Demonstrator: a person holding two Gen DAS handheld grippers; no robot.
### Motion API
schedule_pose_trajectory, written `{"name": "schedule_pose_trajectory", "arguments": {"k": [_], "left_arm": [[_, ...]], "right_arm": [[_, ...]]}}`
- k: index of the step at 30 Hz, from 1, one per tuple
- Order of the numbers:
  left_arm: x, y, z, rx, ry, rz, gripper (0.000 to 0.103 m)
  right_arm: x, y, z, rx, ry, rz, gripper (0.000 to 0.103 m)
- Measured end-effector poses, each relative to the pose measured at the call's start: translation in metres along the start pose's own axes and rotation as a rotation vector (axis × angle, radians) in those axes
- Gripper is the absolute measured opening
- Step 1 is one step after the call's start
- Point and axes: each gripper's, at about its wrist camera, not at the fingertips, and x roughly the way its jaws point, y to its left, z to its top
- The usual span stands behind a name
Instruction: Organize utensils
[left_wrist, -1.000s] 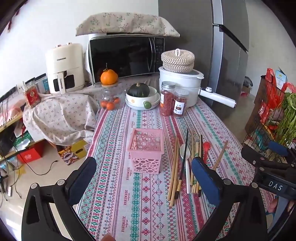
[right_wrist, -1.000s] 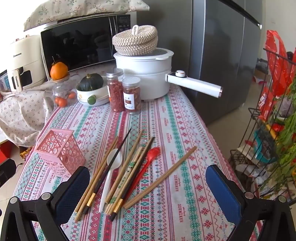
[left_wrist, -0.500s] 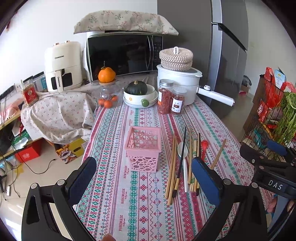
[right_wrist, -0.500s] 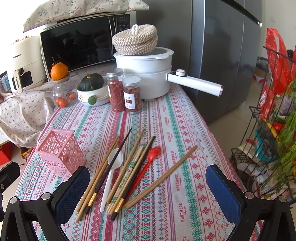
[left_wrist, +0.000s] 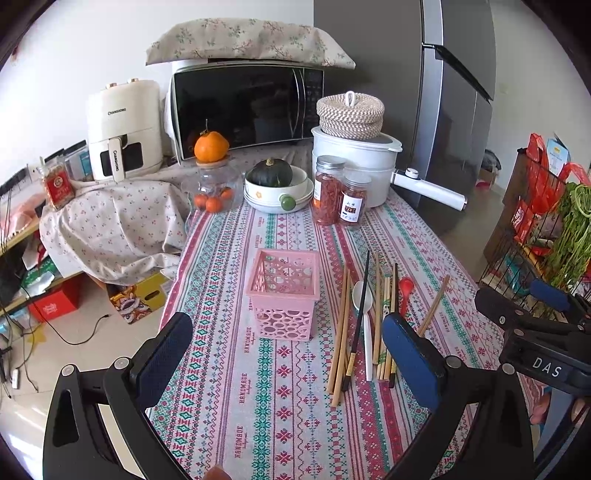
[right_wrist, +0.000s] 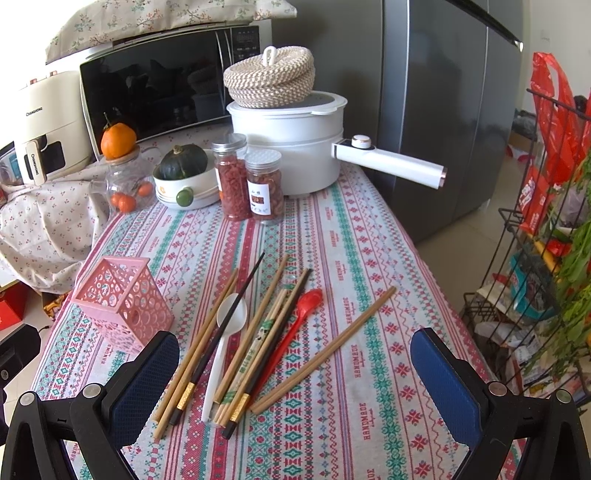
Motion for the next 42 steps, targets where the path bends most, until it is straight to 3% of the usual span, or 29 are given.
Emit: {"name": "schedule_pose_trajectory", "arguments": {"k": [42], "left_arm": [[-0.0008,-0.003,-0.0001,0.01,0.003,0.0,0.103]], "right_arm": [[0.0036,-0.0004,-0.0017,0.02,0.023,0.013,0.103]]}}
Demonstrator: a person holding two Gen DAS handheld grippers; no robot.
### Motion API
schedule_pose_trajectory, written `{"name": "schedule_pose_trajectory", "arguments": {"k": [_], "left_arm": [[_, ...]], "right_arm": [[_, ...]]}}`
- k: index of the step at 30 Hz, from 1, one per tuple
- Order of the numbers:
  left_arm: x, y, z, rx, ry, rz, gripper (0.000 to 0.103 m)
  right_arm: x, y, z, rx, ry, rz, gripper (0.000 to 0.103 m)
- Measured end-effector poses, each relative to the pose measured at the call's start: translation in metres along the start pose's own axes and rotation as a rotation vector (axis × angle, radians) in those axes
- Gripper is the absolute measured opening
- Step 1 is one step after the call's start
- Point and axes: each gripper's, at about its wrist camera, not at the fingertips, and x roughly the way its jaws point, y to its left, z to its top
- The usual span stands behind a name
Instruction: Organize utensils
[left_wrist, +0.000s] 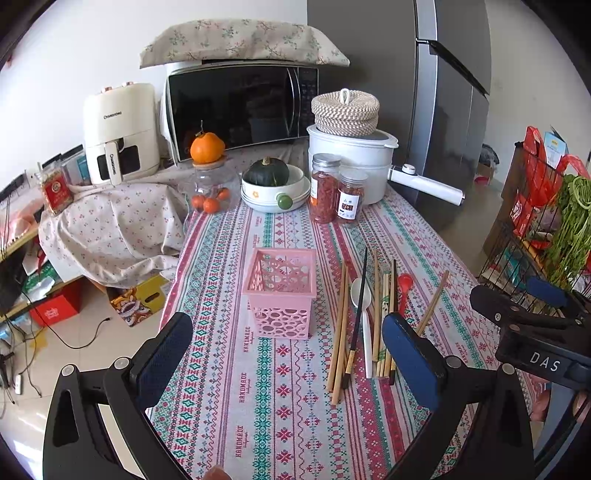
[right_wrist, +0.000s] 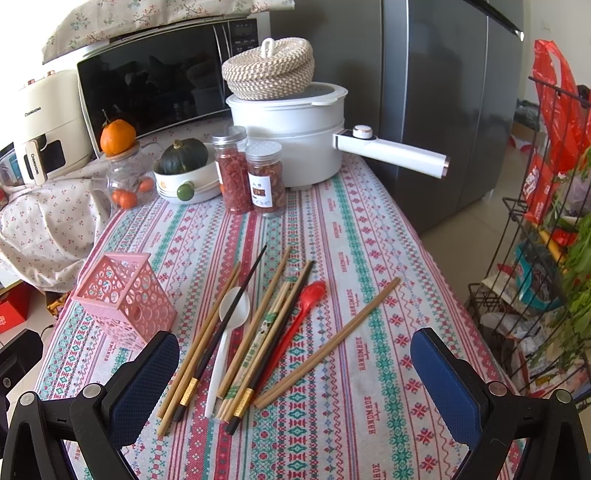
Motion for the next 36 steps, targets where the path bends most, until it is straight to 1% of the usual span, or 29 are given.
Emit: {"name": "schedule_pose_trajectory", "arguments": {"k": [6,10,11,13,17,21,25,27,28,30,31,32,33,34,36], "left_arm": [[0.004,-0.001,0.003,0.001,0.026,-0.006,0.103],[0.014,0.004,0.008,-0.031,0.058,-0.047,0.103],[0.018,0.003,0.009,-0.029,0.077,-0.053,0.103],[0.027,-0.001,0.013,0.01,0.127,-0.068,0.103],[0.041,-0.021,0.023,0.108,0.199,-0.076,0.103],[0.057,-0.038,0.036,0.131,0.265,-0.12,0.103],[0.083,-0.06,0.05,0.174,0.327,-0.151,0.101],[0.099,-0.071,0.058,0.183,0.36,-0.156,0.092],[0.109,-0.075,0.061,0.182,0.377,-0.16,0.09],[0.129,-0.082,0.067,0.169,0.414,-0.186,0.077],[0.14,-0.085,0.069,0.156,0.437,-0.202,0.074],[0.151,-0.088,0.071,0.145,0.461,-0.219,0.067],[0.163,-0.092,0.072,0.137,0.48,-0.229,0.058],[0.174,-0.096,0.073,0.134,0.496,-0.23,0.054],[0.196,-0.103,0.074,0.131,0.515,-0.217,0.04]], "right_arm": [[0.003,-0.002,0.002,0.002,0.015,0.002,0.103],[0.007,-0.007,0.004,0.015,0.024,-0.01,0.103],[0.009,-0.009,0.005,0.022,0.026,-0.011,0.103],[0.014,-0.015,0.008,0.044,0.046,-0.002,0.103],[0.031,-0.026,0.013,0.084,0.104,0.027,0.103],[0.054,-0.039,0.018,0.128,0.189,0.059,0.103],[0.073,-0.058,0.021,0.168,0.25,0.036,0.103],[0.081,-0.069,0.022,0.19,0.267,0.027,0.103],[0.085,-0.075,0.022,0.201,0.278,0.022,0.103],[0.092,-0.086,0.02,0.228,0.3,0.018,0.103],[0.096,-0.091,0.02,0.244,0.309,0.021,0.103],[0.098,-0.095,0.019,0.258,0.317,0.022,0.103],[0.101,-0.099,0.019,0.27,0.323,0.022,0.103],[0.102,-0.103,0.018,0.281,0.327,0.02,0.103],[0.105,-0.109,0.018,0.297,0.333,0.019,0.103]]}}
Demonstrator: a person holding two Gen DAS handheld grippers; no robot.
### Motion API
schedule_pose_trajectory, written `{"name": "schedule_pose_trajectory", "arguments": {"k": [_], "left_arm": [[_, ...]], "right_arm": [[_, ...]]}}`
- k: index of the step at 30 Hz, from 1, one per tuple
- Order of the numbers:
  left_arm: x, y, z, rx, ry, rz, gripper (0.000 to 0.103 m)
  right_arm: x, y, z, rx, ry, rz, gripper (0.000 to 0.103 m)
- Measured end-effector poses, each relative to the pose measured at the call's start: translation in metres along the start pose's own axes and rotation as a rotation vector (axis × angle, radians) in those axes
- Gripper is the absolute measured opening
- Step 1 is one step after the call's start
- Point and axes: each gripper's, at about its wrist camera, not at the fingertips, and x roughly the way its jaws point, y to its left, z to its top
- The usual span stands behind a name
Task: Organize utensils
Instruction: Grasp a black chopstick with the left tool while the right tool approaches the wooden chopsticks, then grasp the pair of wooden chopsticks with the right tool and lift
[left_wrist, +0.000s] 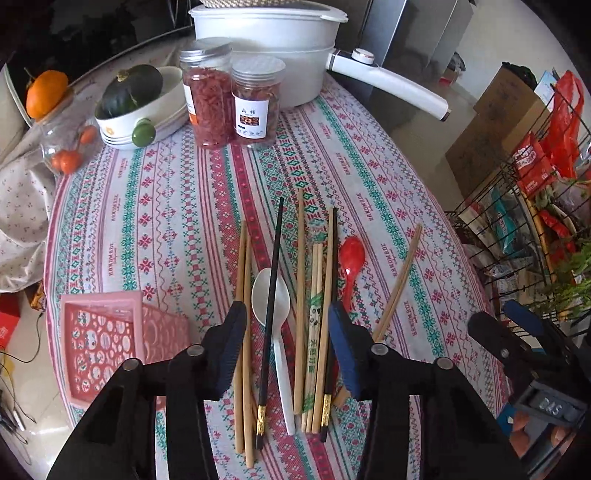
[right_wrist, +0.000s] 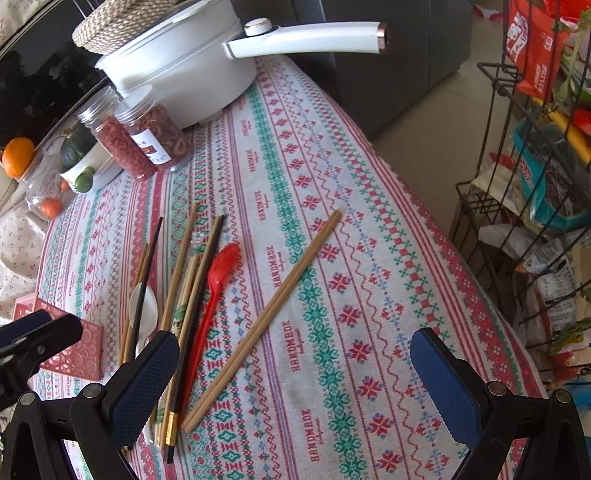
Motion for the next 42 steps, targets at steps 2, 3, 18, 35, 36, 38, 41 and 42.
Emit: {"name": "schedule_pose_trajectory", "arguments": {"k": [2,3,18,35,36,38,41,42], "left_arm": [[0.017,-0.001,0.009,-0.007,0.01,0.002,0.032],[0.025,-0.001,0.013,-0.006,0.01,0.01,0.029],[0.085,-0.005,0.036,0.002,0.053,0.071,0.007],[-0.085,0.028,-0.065,0.039,-0.231,-0.135,0.005],[-0.092,0.031,-0.071,0.037,-0.248,-0.142,0.005],[-0.103,0.039,-0.083,0.031,-0.275,-0.155,0.005],[-0.114,0.052,-0.095,0.005,-0.289,-0.183,0.005],[-0.115,0.055,-0.097,0.0,-0.294,-0.188,0.005]], "right_arm": [[0.001,-0.003,0.002,0.011,0.004,0.005,0.103],[0.002,-0.004,0.002,0.012,0.005,0.007,0.103],[0.013,-0.002,0.007,0.0,0.027,-0.001,0.103],[0.068,-0.008,0.014,0.068,0.17,-0.013,0.077],[0.074,-0.007,0.015,0.077,0.176,-0.006,0.074],[0.082,-0.003,0.016,0.079,0.184,-0.007,0.07],[0.093,0.01,0.018,0.047,0.19,-0.038,0.062],[0.097,0.015,0.018,0.031,0.194,-0.06,0.058]]}}
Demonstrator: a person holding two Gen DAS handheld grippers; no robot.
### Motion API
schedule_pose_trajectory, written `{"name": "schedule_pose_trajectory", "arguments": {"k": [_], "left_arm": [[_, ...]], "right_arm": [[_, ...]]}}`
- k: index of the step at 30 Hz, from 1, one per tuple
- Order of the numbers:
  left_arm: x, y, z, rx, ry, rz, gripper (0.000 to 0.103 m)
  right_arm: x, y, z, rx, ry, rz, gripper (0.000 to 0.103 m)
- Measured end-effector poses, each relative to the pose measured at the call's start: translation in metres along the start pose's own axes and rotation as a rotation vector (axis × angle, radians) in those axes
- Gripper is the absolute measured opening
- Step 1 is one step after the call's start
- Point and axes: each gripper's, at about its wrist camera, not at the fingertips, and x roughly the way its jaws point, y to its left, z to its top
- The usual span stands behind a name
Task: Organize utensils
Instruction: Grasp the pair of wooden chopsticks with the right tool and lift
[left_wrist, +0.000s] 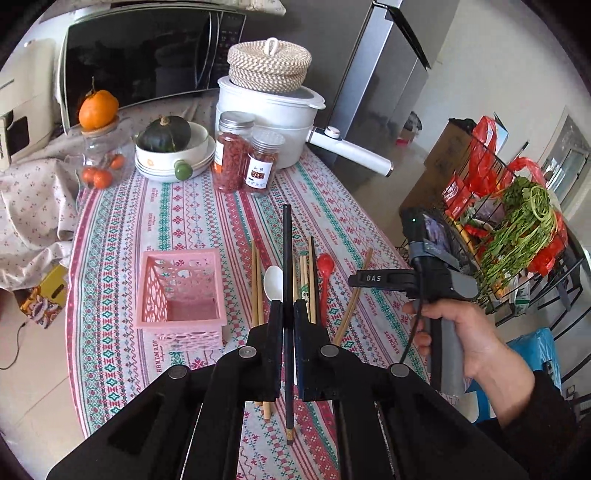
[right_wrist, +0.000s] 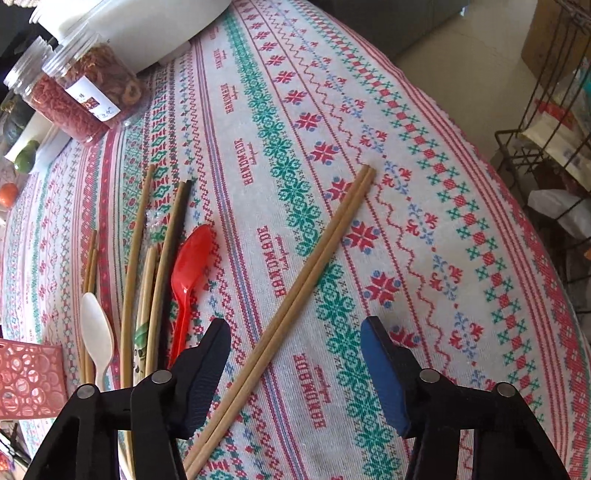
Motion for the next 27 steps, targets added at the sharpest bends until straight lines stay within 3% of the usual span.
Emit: {"name": "schedule_pose_trajectory", "arguments": {"k": [6,8,9,10,13,16,27], "left_arm": [[-0.012,0.018,-0.008,-0.025,-0.012,-0.012,0.006],[-0.013,0.022,-0.008,-0.029,-0.012,-0.016,0.006],[-0.014,0.024,-0.009,-0.031,-0.013,-0.017,0.006],[-0.015,0.026,-0.009,-0.032,-0.015,-0.016,0.006],[-0.022,0.028,-0.01,-0.02,-0.031,-0.016,0.005],[-0.035,0.027,-0.011,0.0,-0.066,-0.014,0.005],[-0.112,0.03,-0.001,0.001,-0.333,-0.011,0.005]], "right_arm": [[0.01,0.024,0.005,-0.091,-0.005,-0.191,0.046],[0.01,0.023,0.005,-0.089,-0.003,-0.196,0.035],[0.01,0.023,0.006,-0.086,-0.003,-0.196,0.021],[0.009,0.022,0.007,-0.083,-0.002,-0.191,0.017],[0.007,0.015,0.007,-0.059,-0.002,-0.154,0.009],[0.001,0.008,0.01,-0.022,-0.018,-0.063,0.009],[-0.111,0.031,-0.014,-0.113,-0.328,0.147,0.009]]}}
